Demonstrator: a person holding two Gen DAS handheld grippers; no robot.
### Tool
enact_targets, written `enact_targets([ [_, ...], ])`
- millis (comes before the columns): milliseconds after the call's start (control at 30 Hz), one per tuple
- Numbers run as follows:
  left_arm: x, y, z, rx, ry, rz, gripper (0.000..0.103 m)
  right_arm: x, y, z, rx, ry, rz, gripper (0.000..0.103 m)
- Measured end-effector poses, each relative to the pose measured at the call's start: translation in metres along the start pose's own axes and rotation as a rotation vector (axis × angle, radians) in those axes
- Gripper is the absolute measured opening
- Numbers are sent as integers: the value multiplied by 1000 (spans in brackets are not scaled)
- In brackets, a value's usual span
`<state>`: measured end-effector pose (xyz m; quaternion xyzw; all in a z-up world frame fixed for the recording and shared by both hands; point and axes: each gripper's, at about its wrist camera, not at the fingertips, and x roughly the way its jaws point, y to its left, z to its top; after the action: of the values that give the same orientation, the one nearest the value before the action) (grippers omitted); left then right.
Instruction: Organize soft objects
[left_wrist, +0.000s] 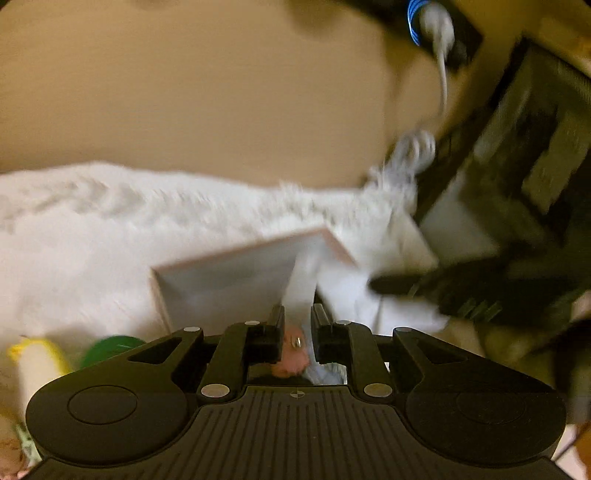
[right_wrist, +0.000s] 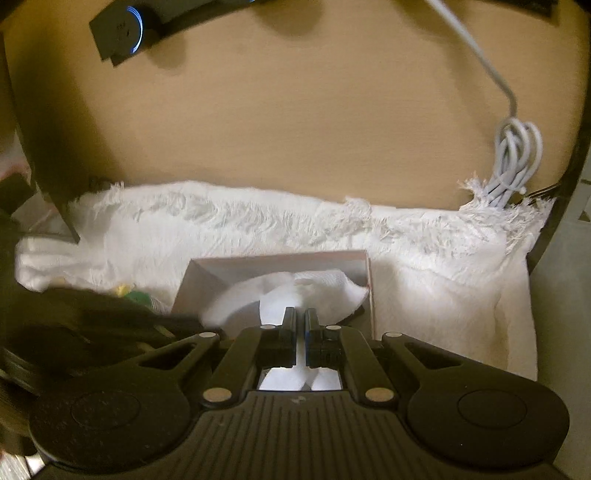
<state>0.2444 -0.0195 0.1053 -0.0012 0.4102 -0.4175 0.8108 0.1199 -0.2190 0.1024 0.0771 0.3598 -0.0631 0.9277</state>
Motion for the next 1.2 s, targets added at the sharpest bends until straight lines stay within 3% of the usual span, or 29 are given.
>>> enact_targets([
  [167,-39,12,-1,-99,-123,-4,17,31,11,-10,-25,69,20,4],
  [300,-62,17,-13,-120,-153,-22,17,66,22,-25,-3,160,45,4],
  [533,-124,58,-64,-219,-199,78,17,79,22,-32,39,174,44,6],
  [633,-166,95,-96,-328,-257,172,17,65,32,-31,-22,138,-14,17],
  [700,-190,121,-116,-401,-283,243,17,51,43,-30,-79,86,-48,36],
  [767,-210,148,-138,-489,-297,337,17,33,57,-28,-134,10,-56,48],
  [867,-227,175,-164,-582,-299,428,17,11,83,-27,-197,-72,-41,53],
  [1067,-215,194,-185,-652,-276,424,17,-12,154,-43,-347,-191,59,60],
  [1200,-194,204,-184,-679,-255,389,17,-7,192,-65,-412,-145,144,60],
])
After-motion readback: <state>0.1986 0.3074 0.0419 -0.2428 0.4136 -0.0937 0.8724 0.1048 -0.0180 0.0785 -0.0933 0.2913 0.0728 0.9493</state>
